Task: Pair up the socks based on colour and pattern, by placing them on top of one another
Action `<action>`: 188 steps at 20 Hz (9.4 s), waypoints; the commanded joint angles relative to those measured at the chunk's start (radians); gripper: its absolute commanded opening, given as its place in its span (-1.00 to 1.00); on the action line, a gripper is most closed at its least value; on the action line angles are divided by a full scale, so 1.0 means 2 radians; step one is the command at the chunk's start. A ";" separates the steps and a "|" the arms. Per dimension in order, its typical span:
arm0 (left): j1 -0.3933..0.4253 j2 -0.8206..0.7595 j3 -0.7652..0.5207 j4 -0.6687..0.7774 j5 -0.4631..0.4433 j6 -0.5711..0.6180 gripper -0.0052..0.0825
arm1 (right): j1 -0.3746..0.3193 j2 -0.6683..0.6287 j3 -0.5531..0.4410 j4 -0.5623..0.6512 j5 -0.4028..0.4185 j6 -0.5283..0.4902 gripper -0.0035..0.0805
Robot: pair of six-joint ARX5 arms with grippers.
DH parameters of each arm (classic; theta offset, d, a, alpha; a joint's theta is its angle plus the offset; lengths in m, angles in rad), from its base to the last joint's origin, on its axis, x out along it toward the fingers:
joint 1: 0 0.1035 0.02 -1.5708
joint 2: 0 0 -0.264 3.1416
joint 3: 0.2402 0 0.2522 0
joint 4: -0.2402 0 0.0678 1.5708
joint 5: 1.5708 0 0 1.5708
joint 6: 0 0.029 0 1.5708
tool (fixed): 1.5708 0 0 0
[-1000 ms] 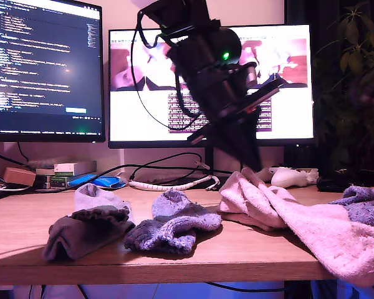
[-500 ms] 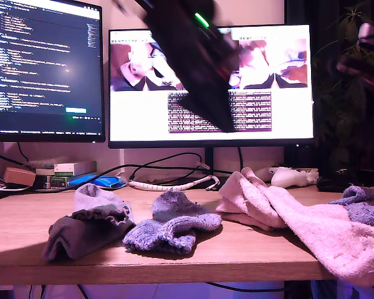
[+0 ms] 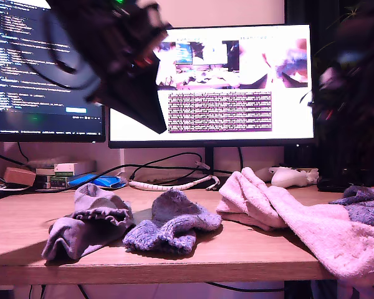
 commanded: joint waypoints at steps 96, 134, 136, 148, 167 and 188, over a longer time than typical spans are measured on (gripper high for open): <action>-0.016 -0.074 0.039 -0.028 0.013 0.148 -0.93 | 0.070 -0.099 0.143 -0.050 -0.205 -0.126 -0.95; 0.066 0.175 0.122 0.060 0.013 0.248 -0.19 | 0.082 -0.130 0.056 -0.059 -0.071 -0.133 -0.95; 0.064 0.175 0.122 0.066 0.006 0.243 0.11 | 0.088 -0.130 0.056 -0.066 -0.071 -0.133 -0.95; 0.016 0.168 0.122 0.033 0.057 0.108 -0.93 | 0.099 -0.122 0.045 -0.024 -0.070 -0.133 -0.95; 0.016 0.168 0.122 0.001 0.054 0.086 -0.92 | 0.124 0.054 0.047 0.098 -0.082 -0.080 -0.43; 0.016 0.168 0.122 -0.003 0.055 0.073 -0.91 | 0.133 0.080 0.056 0.081 -0.024 -0.067 -0.95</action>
